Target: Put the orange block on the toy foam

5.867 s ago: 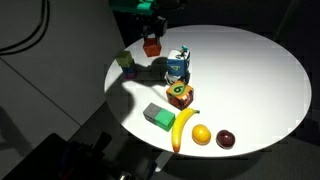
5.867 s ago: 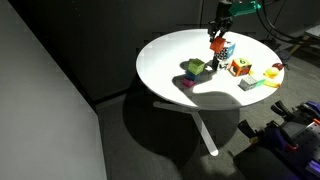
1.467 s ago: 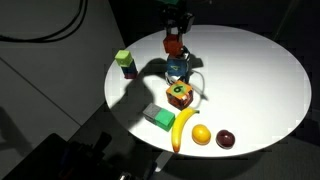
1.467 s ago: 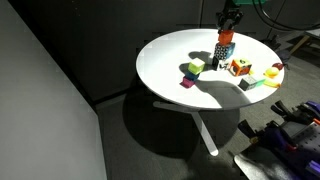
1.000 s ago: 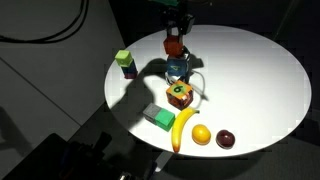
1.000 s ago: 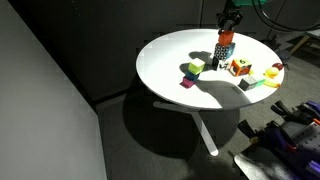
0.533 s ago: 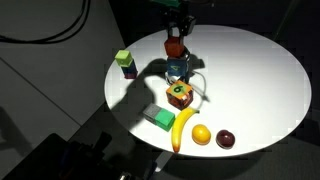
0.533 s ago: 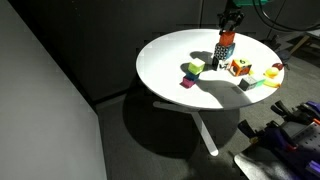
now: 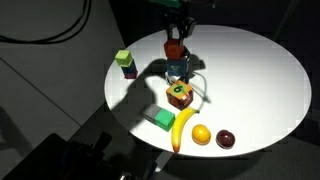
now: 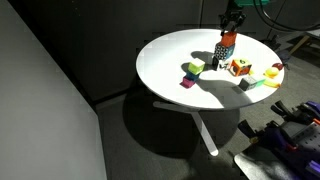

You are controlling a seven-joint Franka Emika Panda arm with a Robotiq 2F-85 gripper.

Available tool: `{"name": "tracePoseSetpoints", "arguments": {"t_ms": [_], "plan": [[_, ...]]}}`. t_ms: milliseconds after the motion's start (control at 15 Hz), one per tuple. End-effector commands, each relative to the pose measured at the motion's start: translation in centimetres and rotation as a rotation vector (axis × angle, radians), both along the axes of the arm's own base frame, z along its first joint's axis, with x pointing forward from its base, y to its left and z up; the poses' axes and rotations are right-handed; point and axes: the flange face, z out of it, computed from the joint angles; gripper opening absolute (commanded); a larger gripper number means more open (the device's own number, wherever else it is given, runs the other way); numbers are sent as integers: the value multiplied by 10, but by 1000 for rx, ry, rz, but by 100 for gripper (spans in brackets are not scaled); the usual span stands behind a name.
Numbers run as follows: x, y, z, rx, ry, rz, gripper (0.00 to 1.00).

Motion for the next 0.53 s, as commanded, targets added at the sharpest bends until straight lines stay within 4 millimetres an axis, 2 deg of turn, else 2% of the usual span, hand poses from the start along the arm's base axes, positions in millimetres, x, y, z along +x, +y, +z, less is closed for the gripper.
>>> {"name": "tracePoseSetpoints", "arguments": {"t_ms": [0,67,133,200,267,333,467], "plan": [[3,-4,4,22,14,-17,28],[3,-5,3,22,15,-16,28],[2,-5,3,22,17,-13,37],[2,-5,3,24,19,-13,71],[2,-5,2,26,21,-12,77],[2,-5,2,27,23,-12,79],[1,-4,2,29,27,-11,93]]}}
